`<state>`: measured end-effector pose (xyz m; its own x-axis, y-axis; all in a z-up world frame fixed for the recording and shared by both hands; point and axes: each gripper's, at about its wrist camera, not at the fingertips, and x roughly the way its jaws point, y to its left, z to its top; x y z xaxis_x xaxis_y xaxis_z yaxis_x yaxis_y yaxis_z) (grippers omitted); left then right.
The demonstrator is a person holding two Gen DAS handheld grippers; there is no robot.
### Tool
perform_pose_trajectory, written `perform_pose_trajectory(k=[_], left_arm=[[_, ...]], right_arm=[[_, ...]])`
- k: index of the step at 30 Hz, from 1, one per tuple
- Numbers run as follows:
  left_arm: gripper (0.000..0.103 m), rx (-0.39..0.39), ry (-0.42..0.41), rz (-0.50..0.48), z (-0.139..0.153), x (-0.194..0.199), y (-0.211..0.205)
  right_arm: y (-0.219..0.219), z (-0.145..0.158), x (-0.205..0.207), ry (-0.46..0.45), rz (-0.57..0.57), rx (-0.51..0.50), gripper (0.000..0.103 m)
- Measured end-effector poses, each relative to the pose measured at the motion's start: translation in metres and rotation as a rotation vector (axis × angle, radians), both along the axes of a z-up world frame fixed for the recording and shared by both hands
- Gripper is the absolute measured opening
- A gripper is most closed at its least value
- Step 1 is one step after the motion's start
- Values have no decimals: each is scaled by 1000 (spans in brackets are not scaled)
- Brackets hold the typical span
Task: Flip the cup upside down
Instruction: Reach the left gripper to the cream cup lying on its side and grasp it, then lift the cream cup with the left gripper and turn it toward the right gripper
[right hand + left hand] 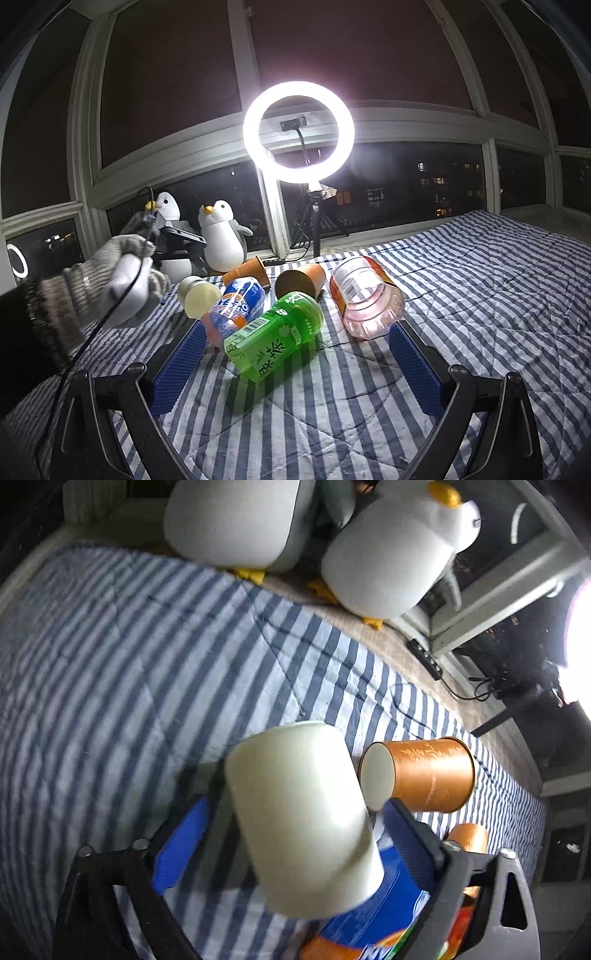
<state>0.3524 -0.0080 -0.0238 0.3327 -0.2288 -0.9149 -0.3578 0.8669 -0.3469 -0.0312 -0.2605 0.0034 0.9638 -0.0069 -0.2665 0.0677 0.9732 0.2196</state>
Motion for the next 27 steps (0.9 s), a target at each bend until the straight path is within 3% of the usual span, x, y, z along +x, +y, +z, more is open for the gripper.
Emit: perform_pose_trajectory(k=[7, 12, 20, 27], left_arm=[[83, -17, 35, -9, -26, 12, -10], [82, -3, 26, -40, -24, 8, -8], [82, -3, 9, -111, -6, -35, 15], [82, 18, -15, -223, 6, -98, 11]], right_arm=[[-10, -4, 3, 12, -10, 22, 97], [-12, -3, 8, 10, -8, 21, 97], [-7, -4, 13, 13, 3, 18, 97], [-5, -3, 15, 28, 22, 14, 97]])
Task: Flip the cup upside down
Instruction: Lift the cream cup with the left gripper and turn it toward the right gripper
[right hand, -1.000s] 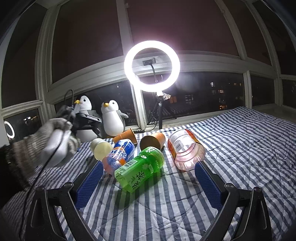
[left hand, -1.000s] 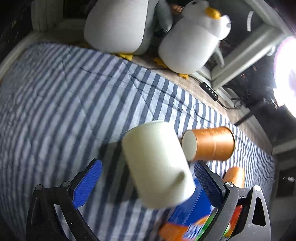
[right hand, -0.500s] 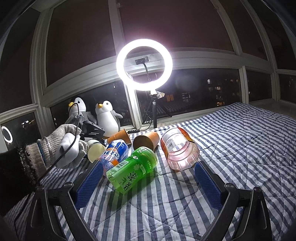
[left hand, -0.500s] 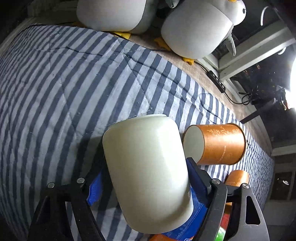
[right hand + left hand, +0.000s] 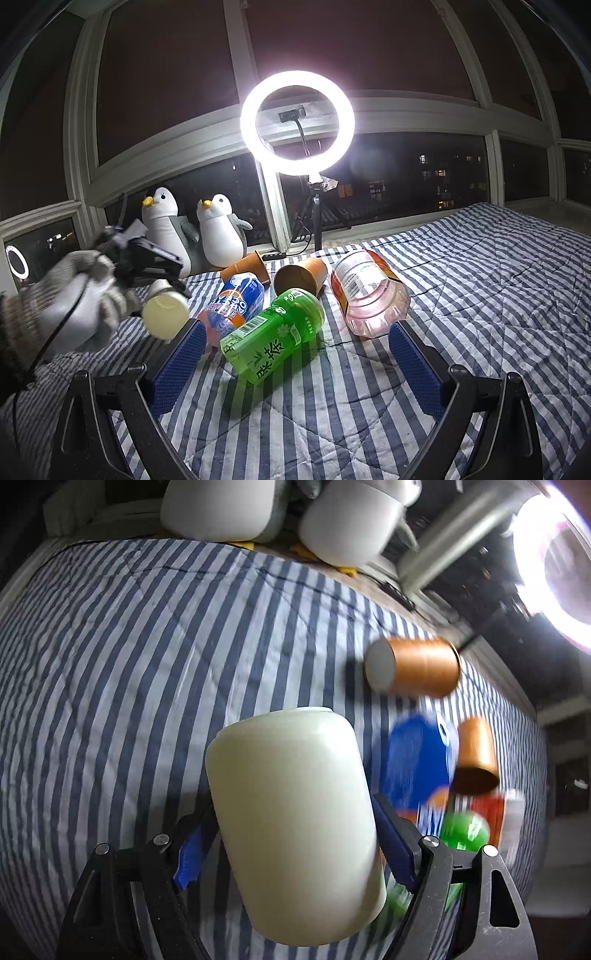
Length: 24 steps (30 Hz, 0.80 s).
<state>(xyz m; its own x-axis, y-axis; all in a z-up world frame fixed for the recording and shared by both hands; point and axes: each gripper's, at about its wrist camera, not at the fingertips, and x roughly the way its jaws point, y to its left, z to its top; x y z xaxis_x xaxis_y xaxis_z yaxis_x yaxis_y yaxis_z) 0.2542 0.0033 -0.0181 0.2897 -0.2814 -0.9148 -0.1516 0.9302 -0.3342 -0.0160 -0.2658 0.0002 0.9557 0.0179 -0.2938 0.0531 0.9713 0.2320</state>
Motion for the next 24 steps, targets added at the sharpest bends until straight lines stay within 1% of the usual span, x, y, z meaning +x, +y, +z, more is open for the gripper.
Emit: perform_pose_trajectory(k=[3, 7, 13, 20, 24], left_arm=[[82, -35, 16, -15, -4, -28, 1], [82, -32, 20, -68, -11, -60, -8], [82, -58, 34, -97, -22, -88, -12], [82, -64, 25, -140, -17, -119, -16], [82, -49, 20, -172, -18, -131, -19]], right_arm=[[-1, 0, 2, 14, 8, 13, 97], [-4, -2, 4, 42, 16, 46, 97], [3, -3, 6, 83, 42, 28, 97], [20, 3, 5, 108, 80, -15, 97], [30, 8, 7, 118, 104, -22, 97]])
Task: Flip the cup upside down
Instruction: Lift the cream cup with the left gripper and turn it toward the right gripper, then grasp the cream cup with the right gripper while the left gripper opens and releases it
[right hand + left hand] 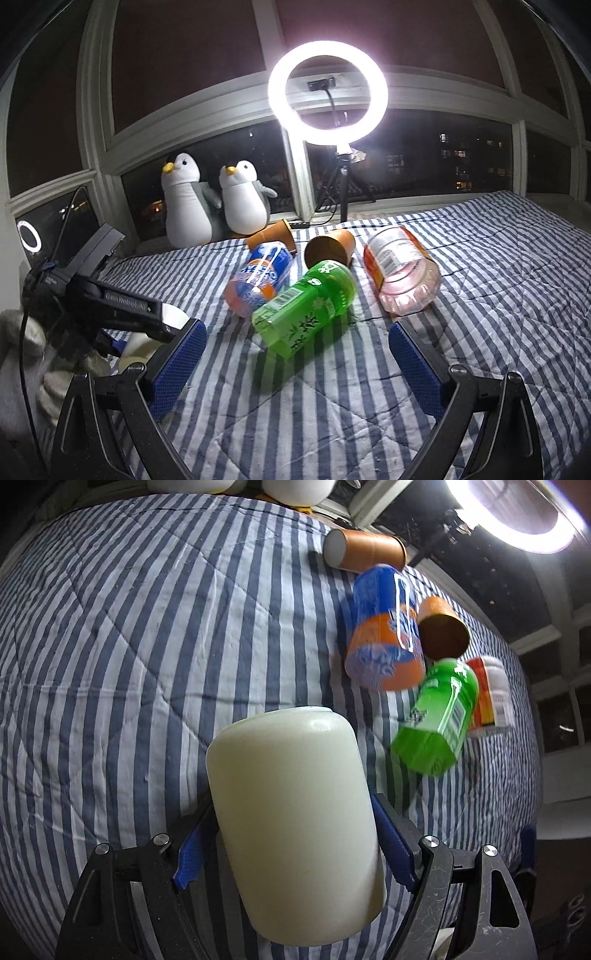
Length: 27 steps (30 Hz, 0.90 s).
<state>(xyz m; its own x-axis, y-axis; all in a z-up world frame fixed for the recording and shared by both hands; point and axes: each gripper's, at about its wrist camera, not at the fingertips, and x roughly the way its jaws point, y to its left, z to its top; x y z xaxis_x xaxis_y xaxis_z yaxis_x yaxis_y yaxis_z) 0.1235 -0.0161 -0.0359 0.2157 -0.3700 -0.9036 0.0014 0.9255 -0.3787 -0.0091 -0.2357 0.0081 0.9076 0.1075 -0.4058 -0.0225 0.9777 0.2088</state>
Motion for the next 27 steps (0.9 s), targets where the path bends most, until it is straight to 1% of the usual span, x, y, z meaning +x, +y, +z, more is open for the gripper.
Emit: perform_pose_trajectory(k=[5, 8, 10, 15, 16, 20, 21, 23, 25, 27], left_arm=[[83, -2, -2, -17, -1, -3, -3], [88, -6, -23, -22, 5, -8, 0], [90, -1, -47, -26, 11, -12, 3], [90, 34, -163, -17, 36, -35, 20], [90, 52, -200, -15, 42, -42, 23], [92, 169, -365, 5, 63, -71, 35], [93, 179, -390, 13, 65, -78, 38], [93, 188, -415, 24, 67, -88, 46], [93, 215, -440, 37, 67, -97, 52], [93, 246, -462, 45, 66, -104, 56]], right_arm=[[12, 4, 4, 24, 40, -21, 98], [16, 5, 5, 39, 61, -26, 98], [16, 6, 8, 51, 73, -24, 98], [14, 10, 20, 112, 109, 13, 98], [14, 11, 24, 127, 119, 23, 98], [20, 16, 46, 208, 190, 55, 98], [24, 17, 51, 228, 210, 52, 98], [35, 18, 65, 271, 252, 34, 98], [46, 18, 75, 301, 295, 25, 98], [57, 17, 87, 343, 340, 38, 98]])
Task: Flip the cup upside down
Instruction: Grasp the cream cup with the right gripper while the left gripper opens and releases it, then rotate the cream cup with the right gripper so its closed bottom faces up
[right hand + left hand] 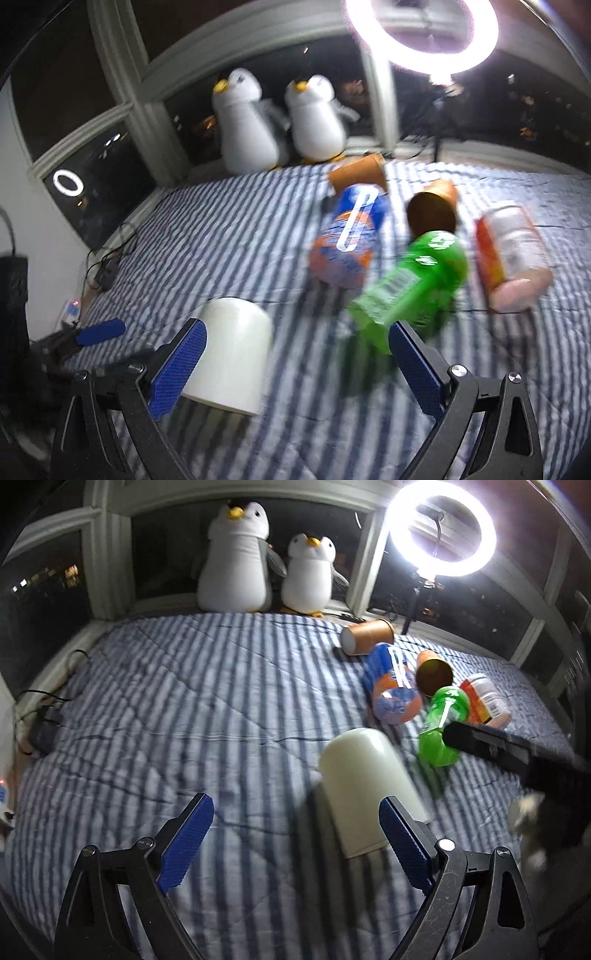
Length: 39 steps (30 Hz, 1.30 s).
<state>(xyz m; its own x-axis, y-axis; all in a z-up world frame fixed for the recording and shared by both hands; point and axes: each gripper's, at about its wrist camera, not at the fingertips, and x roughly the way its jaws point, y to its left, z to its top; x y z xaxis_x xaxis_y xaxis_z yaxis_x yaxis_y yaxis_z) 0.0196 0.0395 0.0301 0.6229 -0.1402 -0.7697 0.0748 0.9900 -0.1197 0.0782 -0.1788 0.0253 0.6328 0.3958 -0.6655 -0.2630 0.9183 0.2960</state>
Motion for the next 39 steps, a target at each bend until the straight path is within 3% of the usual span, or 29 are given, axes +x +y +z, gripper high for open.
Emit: perform_pose_trajectory(k=[3, 6, 12, 21, 25, 32, 39], left_arm=[[93, 23, -17, 3, -2, -9, 4], [93, 33, -25, -1, -5, -15, 6], [93, -22, 9, 28, -14, -23, 26], [93, -47, 36, 56, -23, -26, 43], [93, -45, 41, 47, -25, -27, 41], [93, -49, 36, 46, -24, -25, 39], [93, -44, 26, 24, -20, -26, 30]], right_arm=[[14, -2, 19, 82, 63, 45, 98], [30, -5, 35, 150, 106, 27, 98], [60, -16, 62, 263, 167, -3, 97], [87, -35, 89, 385, 219, -81, 82], [94, -44, 93, 424, 224, -111, 71], [94, -46, 94, 445, 219, -117, 67], [73, -31, 78, 367, 188, -82, 66]])
